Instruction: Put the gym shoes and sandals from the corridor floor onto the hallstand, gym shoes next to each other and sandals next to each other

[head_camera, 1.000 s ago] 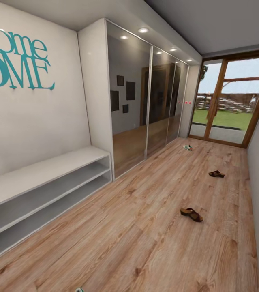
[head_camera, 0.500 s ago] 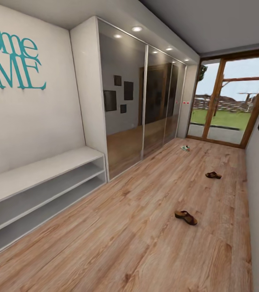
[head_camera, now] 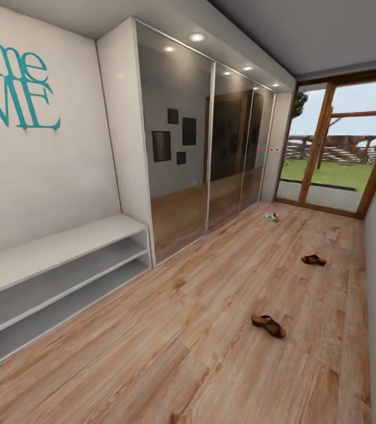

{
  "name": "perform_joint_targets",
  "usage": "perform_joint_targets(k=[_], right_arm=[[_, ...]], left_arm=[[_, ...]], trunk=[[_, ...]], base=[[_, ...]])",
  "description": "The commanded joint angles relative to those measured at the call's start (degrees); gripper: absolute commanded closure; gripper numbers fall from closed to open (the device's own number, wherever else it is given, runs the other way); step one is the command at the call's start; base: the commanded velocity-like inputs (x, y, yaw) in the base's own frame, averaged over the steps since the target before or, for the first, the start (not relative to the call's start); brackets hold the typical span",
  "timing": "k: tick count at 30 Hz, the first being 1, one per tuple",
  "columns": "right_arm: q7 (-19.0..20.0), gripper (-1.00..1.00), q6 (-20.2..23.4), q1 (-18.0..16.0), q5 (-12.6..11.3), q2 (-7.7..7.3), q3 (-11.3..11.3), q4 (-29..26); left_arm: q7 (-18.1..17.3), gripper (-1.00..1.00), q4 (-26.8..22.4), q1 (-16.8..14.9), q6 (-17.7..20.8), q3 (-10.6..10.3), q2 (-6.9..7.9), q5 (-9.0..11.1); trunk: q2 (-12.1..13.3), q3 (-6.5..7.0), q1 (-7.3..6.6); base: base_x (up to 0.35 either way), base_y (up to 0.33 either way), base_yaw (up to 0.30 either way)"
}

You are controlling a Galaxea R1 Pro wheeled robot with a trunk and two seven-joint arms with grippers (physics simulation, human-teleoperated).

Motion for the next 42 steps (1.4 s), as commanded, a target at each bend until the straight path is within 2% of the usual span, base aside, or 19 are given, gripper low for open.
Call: perform_joint_targets(k=[1,11,42], right_arm=[[-0.1,-1.00,-0.2,0.0,0.0,0.00,0.0,0.0],[-0.1,-1.00,-0.2,0.0,0.0,0.02,0.1,0.0],[0.2,-1.00,-0.3,0.0,0.4,-0.07,0.6,0.0]], left_arm=[[0.0,-1.00,0.1,-0.1,-0.2,0.1,-0.02,0.0],[-0.1,-1.00,0.1,-0.1,-0.2,0.1,-0.03,0.0],[-0.1,-1.00,0.1,-0.1,-0.2,0.1,0.15,0.0]], trunk=[[0.0,-0.08,0.02],[0.0,-0.28,0.02],[0.0,-0.29,0.02]], base=[[0.258,-0.174,0.225],[0.247,-0.185,0.196],[0.319,-0.044,0.003]])
